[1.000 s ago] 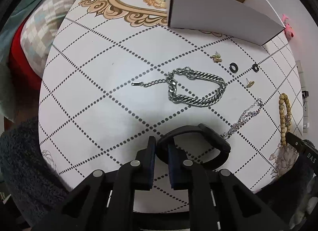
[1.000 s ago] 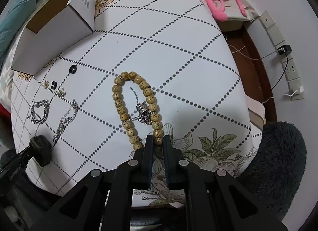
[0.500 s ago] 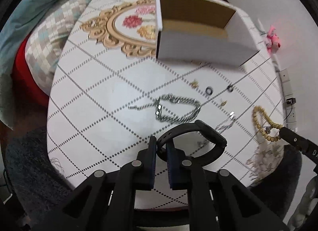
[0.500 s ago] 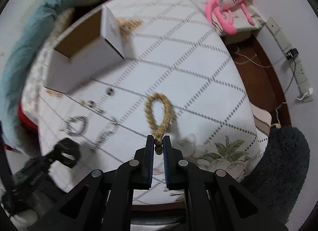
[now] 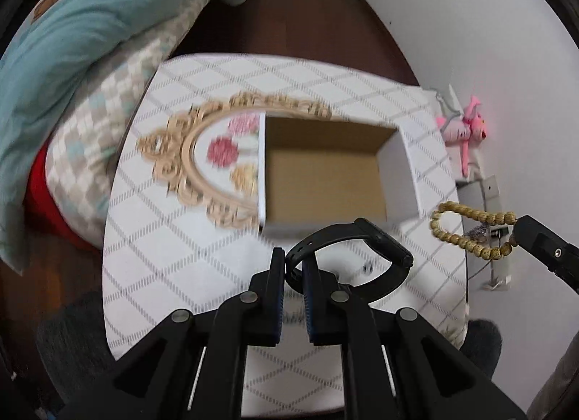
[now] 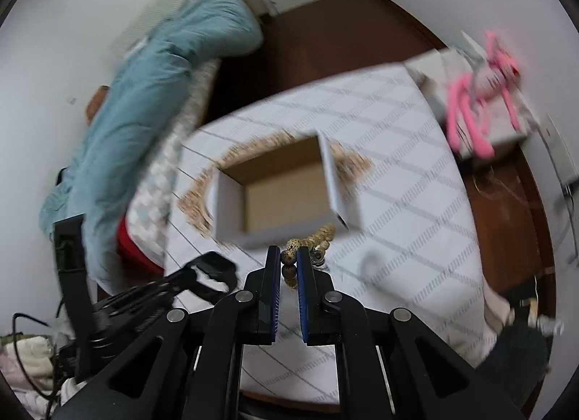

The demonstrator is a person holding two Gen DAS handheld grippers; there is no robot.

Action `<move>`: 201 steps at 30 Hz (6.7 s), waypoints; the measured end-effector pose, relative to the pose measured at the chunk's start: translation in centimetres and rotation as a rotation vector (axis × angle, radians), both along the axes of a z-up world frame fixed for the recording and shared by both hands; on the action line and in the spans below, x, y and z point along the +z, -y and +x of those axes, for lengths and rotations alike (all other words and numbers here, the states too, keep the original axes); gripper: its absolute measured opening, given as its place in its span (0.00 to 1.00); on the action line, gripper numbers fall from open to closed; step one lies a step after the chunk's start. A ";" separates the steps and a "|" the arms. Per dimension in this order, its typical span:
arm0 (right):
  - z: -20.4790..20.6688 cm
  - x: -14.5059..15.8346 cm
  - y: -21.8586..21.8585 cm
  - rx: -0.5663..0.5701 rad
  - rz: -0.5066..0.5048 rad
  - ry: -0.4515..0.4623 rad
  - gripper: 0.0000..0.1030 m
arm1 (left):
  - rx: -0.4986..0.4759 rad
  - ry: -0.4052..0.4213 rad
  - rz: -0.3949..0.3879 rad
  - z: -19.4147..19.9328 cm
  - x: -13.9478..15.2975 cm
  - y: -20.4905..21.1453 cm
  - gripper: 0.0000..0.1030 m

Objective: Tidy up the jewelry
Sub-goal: 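Carry both bracelets into the white box and open both tools, then lift both open tools out of the box, then grasp the thin silver chain with the right tool while the left tool grasps the thick chain bracelet, then carry both silver chains into the box and open both tools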

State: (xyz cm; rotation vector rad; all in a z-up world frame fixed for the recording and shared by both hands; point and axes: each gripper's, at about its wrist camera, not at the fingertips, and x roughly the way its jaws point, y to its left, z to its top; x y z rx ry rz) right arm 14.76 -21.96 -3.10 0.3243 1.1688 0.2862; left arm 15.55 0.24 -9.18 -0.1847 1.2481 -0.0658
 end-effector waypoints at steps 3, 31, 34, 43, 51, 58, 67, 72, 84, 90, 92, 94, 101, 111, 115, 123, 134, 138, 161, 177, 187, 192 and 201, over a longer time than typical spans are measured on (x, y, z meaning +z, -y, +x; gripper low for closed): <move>2.8 0.1 -1.6 0.026 -0.015 0.017 0.09 | -0.013 0.001 0.011 3.0 -0.1 0.0 0.07; 9.0 -8.6 -2.7 0.066 -0.258 -0.086 0.65 | 0.027 -0.020 0.165 9.2 -3.1 -0.6 0.97; 8.4 -9.4 -3.0 0.072 -0.367 -0.073 0.95 | 0.032 -0.004 0.200 8.2 -3.7 -0.9 1.00; 7.4 -10.8 -3.4 0.086 -0.465 -0.035 0.97 | 0.076 -0.004 0.212 6.0 -4.9 -1.2 1.00; 6.1 -8.9 -3.5 0.058 -0.492 0.019 0.97 | 0.090 0.032 0.216 4.3 -3.3 -1.0 1.00; 3.9 -5.0 -3.3 0.025 -0.506 0.107 0.97 | 0.093 0.088 0.202 2.4 -0.7 -0.6 1.00; 0.8 -0.5 -2.7 -0.020 -0.486 0.196 0.97 | 0.086 0.175 0.193 -0.7 3.3 0.0 1.00; -1.1 1.9 -2.5 -0.046 -0.461 0.242 0.97 | 0.088 0.214 0.176 -2.3 5.2 -0.2 1.00; -4.2 -0.7 -2.2 -0.054 -0.415 0.185 0.97 | 0.094 0.193 0.198 -4.9 2.3 -0.6 1.00; -5.1 -8.9 -2.0 -0.017 -0.363 0.022 0.95 | 0.115 0.072 0.218 -5.9 -4.0 -1.7 1.00; -5.4 -11.5 -2.1 -0.014 -0.342 -0.026 0.86 | 0.119 0.029 0.226 -6.2 -6.1 -2.1 1.00; -5.6 -13.8 -2.2 -0.010 -0.316 -0.065 0.79 | 0.121 0.002 0.234 -6.6 -7.7 -2.4 1.00; -6.8 -18.3 -4.3 0.011 -0.291 -0.102 0.51 | 0.131 -0.072 0.254 -7.5 -11.6 -3.6 1.00; -8.0 -18.7 -6.5 0.043 -0.389 -0.029 0.07 | 0.135 -0.098 0.227 -8.0 -12.9 -3.7 1.00; -8.1 -17.9 -4.6 0.008 -0.341 -0.041 0.05 | 0.080 -0.052 0.222 -8.1 -12.2 -2.3 0.99; -7.0 -16.4 0.7 -0.088 -0.309 -0.046 0.05 | -0.158 0.012 0.270 -7.6 -12.4 4.7 0.92; -6.8 -17.0 3.6 -0.163 -0.268 -0.080 0.05 | -0.261 0.048 0.253 -6.8 -12.5 8.5 0.47; -6.6 -17.1 3.6 -0.164 -0.247 -0.086 0.05 | -0.286 0.039 0.222 -6.1 -12.3 9.1 0.05; -5.5 -7.7 0.2 -0.025 -0.006 0.052 0.05 | -0.136 0.168 -0.111 -4.8 -2.1 1.7 0.02; 3.9 0.6 -3.0 0.078 -0.023 0.200 0.05 | -0.138 0.212 -0.152 4.4 2.4 0.5 0.02; 9.9 -4.0 -5.6 0.136 -0.042 0.084 0.05 | -0.122 0.066 -0.204 6.8 -2.1 -0.6 0.02; 11.7 -6.3 -7.2 0.191 -0.055 0.027 0.05 | -0.063 0.027 -0.144 7.4 -2.6 -1.4 0.05; 13.1 -10.3 -7.7 0.199 -0.136 -0.095 0.19 | 0.018 0.051 0.065 7.2 -3.8 -2.6 0.66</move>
